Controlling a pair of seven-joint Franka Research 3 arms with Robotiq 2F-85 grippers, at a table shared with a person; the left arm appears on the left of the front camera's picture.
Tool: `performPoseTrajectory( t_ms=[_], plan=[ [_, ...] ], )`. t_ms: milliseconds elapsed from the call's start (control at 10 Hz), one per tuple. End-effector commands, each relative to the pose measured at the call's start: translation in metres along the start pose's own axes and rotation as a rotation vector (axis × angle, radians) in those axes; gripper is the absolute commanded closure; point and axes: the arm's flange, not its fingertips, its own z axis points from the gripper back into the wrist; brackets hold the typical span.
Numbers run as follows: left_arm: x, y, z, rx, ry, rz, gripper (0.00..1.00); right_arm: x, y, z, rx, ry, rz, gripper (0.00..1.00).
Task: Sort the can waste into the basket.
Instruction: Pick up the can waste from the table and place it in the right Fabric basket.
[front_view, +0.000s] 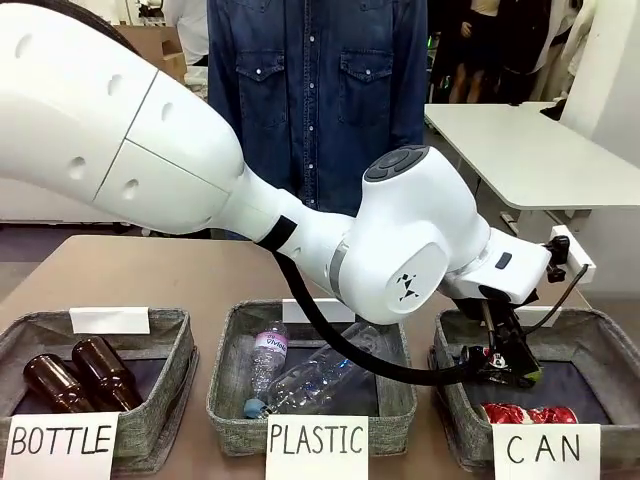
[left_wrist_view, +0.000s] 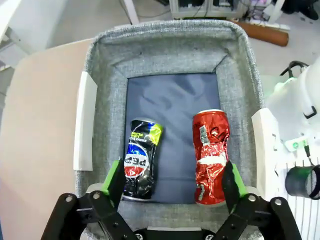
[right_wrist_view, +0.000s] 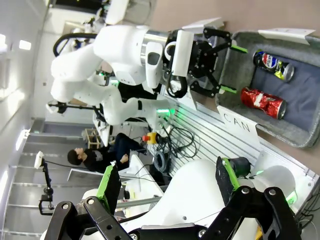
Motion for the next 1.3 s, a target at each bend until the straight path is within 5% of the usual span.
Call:
performPoseTrajectory(
  t_ms=[0, 100, 500, 800, 1000, 1200],
  plan=[
    [0.002, 0.000, 0.015, -0.046, 0.055, 0.051, 0.00, 0.002, 0.003, 0.002, 0.001, -0.008, -0.011, 0.00],
    [0.002, -0.005, 0.030, -0.082, 0.147, 0.062, 0.13, 0.002, 0.003, 0.002, 0.001, -0.008, -0.011, 0.00],
    [-0.006, -0.019, 0.134, -0.087, 0.285, 0.060, 0.13, 0.002, 0.003, 0.002, 0.001, -0.008, -0.011, 0.00],
    [-0.034, -0.007, 0.228, -0.053, 0.536, 0.181, 0.13, 0.002, 0.003, 0.002, 0.001, -0.008, -0.011, 0.00],
    [-0.068, 0.031, 0.299, 0.020, 0.502, 0.386, 0.13, 0.002, 0.003, 0.002, 0.001, -0.008, -0.011, 0.00],
    [-0.117, 0.072, 0.378, 0.059, 0.356, 0.673, 0.13, 0.002, 0.003, 0.002, 0.001, -0.008, -0.011, 0.00]
  ],
)
